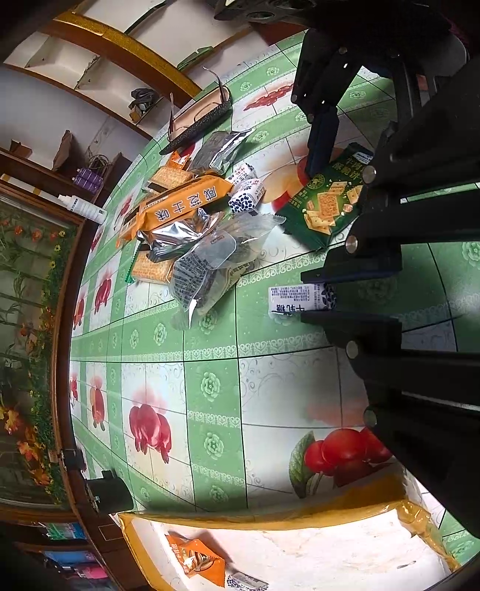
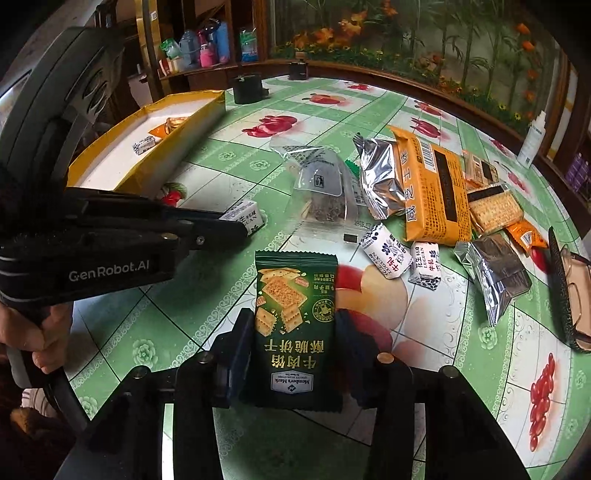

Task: Organize snacks
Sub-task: 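Carry the green bag into the tray and release it with the right tool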

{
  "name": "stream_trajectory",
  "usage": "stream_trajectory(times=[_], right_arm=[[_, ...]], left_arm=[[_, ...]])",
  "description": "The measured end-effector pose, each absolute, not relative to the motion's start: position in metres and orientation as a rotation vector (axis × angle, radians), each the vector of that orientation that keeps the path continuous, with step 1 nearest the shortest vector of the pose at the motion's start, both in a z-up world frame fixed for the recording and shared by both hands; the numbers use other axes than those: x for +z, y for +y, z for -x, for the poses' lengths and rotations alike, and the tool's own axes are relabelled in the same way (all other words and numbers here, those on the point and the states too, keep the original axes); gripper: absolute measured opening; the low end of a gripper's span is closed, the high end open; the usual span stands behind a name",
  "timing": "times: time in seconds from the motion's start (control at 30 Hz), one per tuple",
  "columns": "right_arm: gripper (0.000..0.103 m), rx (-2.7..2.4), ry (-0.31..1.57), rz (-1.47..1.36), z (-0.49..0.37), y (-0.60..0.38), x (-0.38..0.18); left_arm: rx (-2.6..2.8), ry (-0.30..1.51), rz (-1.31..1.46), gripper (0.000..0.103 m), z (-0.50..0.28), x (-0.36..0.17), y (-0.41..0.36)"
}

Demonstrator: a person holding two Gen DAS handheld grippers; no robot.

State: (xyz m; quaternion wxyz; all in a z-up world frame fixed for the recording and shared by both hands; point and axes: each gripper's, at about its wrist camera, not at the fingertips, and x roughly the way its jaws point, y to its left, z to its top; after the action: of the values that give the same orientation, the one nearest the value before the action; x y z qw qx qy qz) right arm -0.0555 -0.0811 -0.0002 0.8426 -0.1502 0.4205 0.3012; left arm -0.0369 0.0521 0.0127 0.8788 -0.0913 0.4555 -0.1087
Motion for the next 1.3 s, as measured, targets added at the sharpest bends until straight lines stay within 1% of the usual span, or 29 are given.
stream_trajectory(times=[0.3,0.63,0.9,1.17,1.3], right_arm=[[0.048,0.633,0.889,0.229,0.058,-0.094,0.004],[0.048,0.675,0.859,0.162,0.059,-0.09,0.026],[0.048,0.762,0.834,0.132,0.053,-0.051,0.049],[0.048,0.874,0.848,0.093,0.041,0.02,0.062],[0.048,0.914,0.852,0.097,0.038,0.057,0.065]], left_arm=[[-0.241,0.94,0.208,0.013,0.043,0.017,0.051],[-0.245,0.856,0.26,0.013,0.061,0.048,0.071],[-0.155,0.783,0.333,0.013,0.079,0.066,0.125],[-0.007,0.768,0.435,0.013,0.098,0.053,0.194],[0.04,0.77,0.471,0.013,0.106,0.043,0.217]])
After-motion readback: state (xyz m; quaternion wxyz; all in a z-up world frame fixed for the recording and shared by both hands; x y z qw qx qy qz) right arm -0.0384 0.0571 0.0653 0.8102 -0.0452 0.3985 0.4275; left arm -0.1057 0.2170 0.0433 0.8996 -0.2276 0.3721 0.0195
